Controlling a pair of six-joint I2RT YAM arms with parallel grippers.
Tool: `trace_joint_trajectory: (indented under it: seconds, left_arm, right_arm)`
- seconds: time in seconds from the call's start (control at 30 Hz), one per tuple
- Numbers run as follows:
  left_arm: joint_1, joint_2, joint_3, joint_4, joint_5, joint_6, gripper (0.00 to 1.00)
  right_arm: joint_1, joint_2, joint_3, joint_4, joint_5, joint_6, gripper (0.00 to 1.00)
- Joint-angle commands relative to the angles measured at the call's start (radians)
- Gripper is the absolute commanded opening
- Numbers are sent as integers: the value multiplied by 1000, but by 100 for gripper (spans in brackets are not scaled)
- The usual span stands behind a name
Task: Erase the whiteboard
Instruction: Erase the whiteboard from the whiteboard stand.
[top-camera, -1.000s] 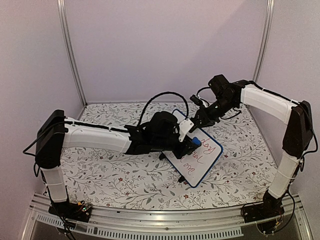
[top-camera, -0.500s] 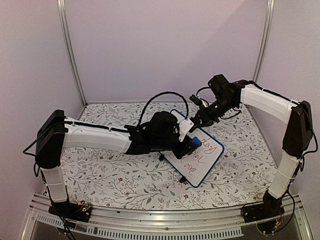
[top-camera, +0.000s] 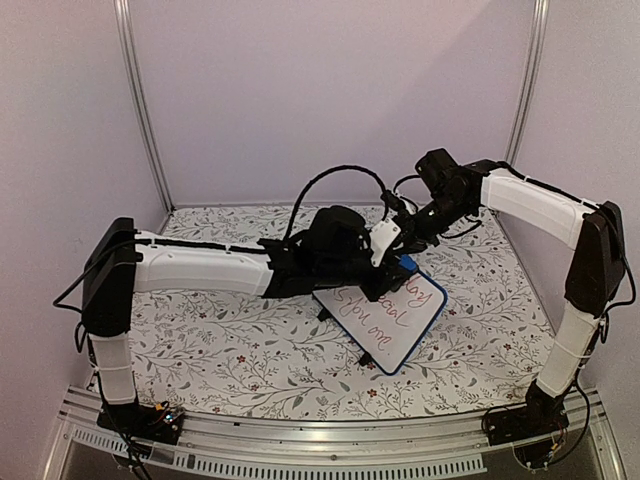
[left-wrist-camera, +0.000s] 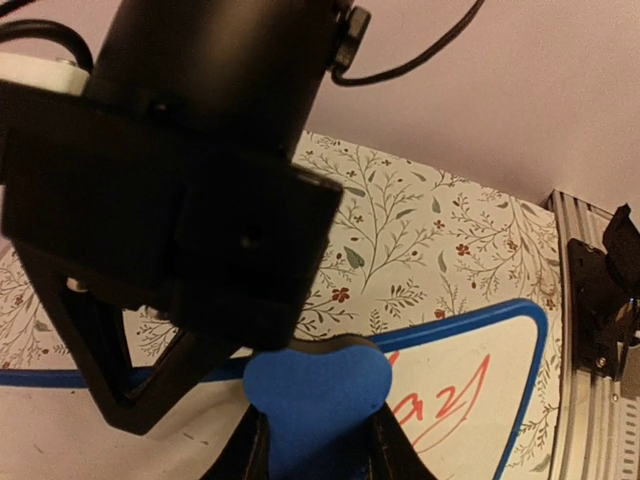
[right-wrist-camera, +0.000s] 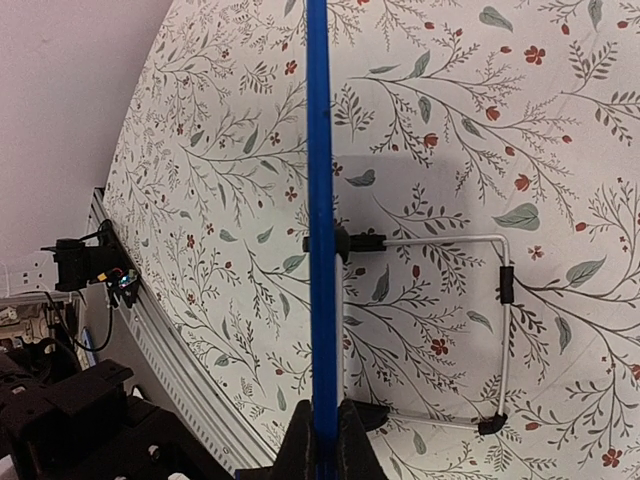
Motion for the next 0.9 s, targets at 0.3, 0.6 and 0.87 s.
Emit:
trace_joint_trajectory:
  seconds: [0.3, 0.6, 0.87]
  left_arm:
    - [-2, -1, -124, 26, 6, -34, 0]
    - [0, 11, -144, 46, 12, -44, 0]
    - [24, 12, -86, 75, 52, -52, 0]
  right_arm:
    - [6, -5, -2, 44, 25, 46, 0]
    - [6, -10, -12, 56, 21, 64, 0]
    - [6, -22, -39, 82, 16, 69, 0]
